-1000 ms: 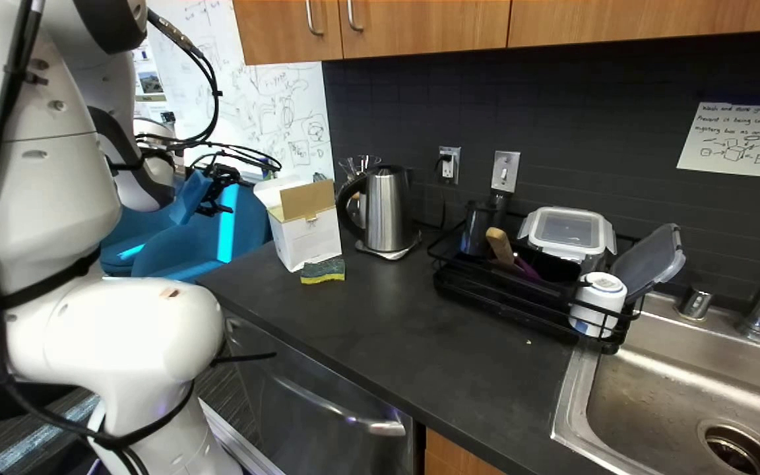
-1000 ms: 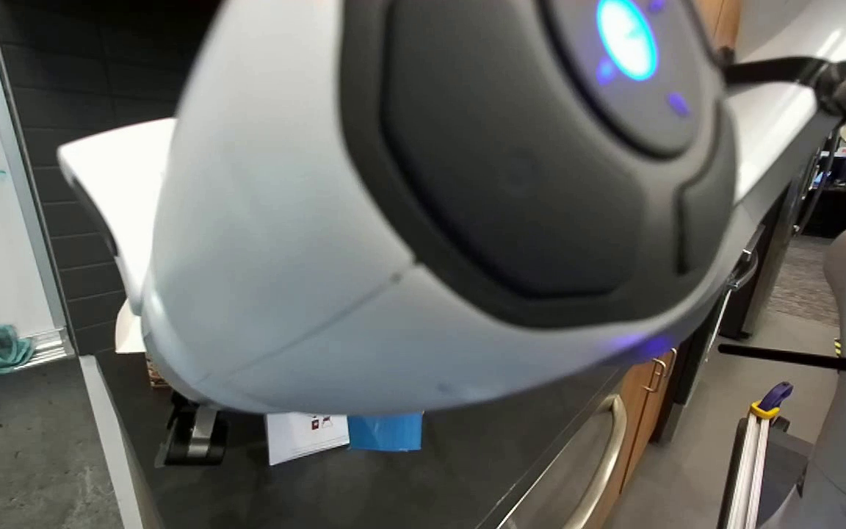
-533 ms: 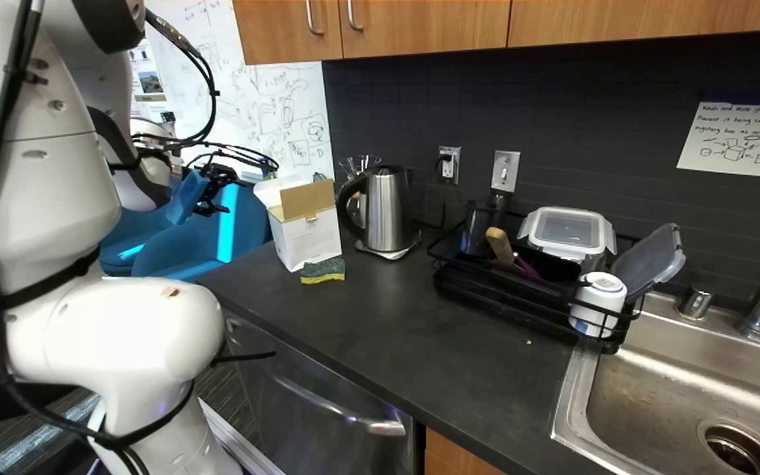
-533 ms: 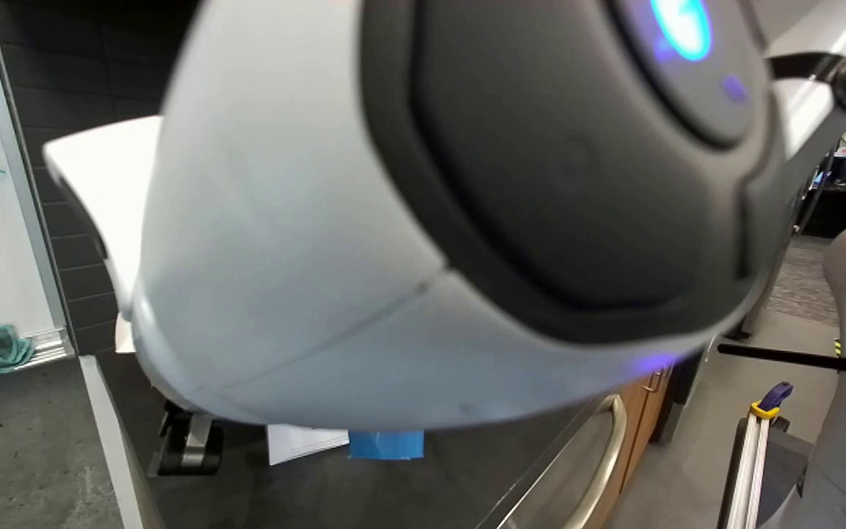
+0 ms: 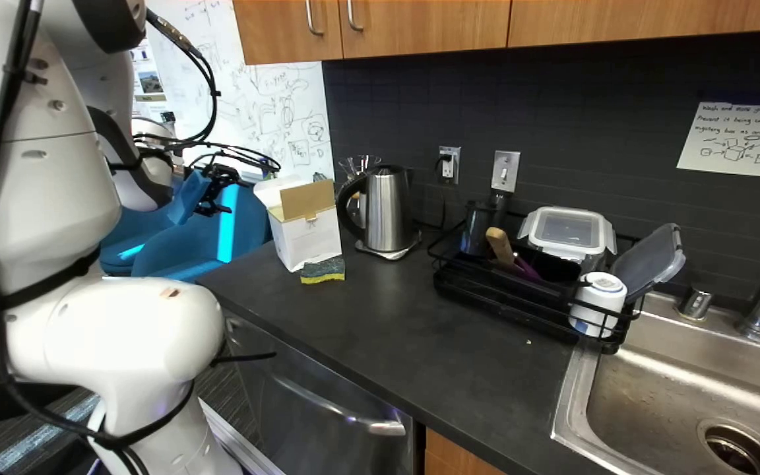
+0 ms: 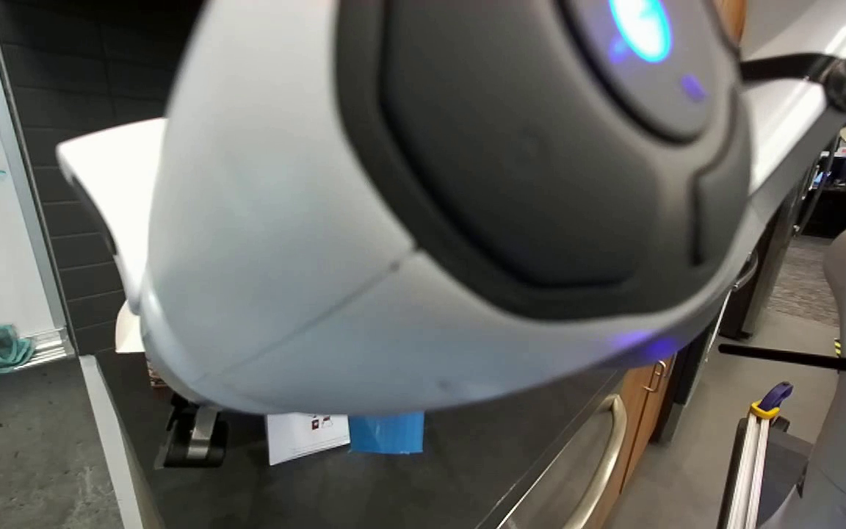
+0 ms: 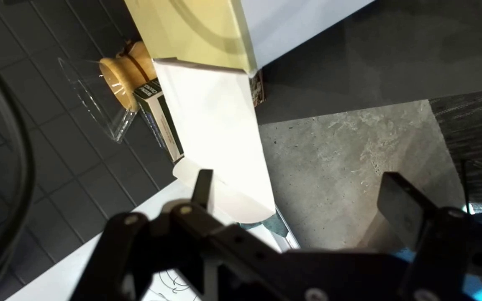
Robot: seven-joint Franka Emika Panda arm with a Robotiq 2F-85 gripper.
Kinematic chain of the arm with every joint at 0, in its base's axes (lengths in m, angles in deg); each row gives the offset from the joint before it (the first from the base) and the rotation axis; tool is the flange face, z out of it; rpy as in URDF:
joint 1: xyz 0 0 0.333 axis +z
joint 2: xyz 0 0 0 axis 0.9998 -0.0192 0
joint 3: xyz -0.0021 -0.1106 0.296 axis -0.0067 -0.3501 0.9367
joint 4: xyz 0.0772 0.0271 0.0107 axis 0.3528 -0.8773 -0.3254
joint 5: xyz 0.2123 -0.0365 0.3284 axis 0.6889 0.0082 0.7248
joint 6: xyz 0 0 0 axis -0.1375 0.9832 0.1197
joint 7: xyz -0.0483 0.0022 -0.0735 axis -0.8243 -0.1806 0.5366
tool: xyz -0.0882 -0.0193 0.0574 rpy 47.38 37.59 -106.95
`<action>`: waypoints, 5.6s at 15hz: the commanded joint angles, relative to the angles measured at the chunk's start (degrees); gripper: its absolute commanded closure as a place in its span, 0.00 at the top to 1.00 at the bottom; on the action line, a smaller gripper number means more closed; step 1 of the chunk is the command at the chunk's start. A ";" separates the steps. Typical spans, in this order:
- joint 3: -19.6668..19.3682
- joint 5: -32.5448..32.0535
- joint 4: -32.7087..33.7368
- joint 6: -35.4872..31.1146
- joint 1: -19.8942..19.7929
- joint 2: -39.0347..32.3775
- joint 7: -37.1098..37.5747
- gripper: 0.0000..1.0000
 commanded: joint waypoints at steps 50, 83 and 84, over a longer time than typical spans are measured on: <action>-1.81 20.01 1.07 -7.29 -1.68 0.86 -0.53 1.00; -8.53 6.72 -0.01 -26.97 -5.38 -5.05 -6.71 0.32; -8.45 6.18 0.15 -26.79 -5.21 -5.23 -6.74 0.23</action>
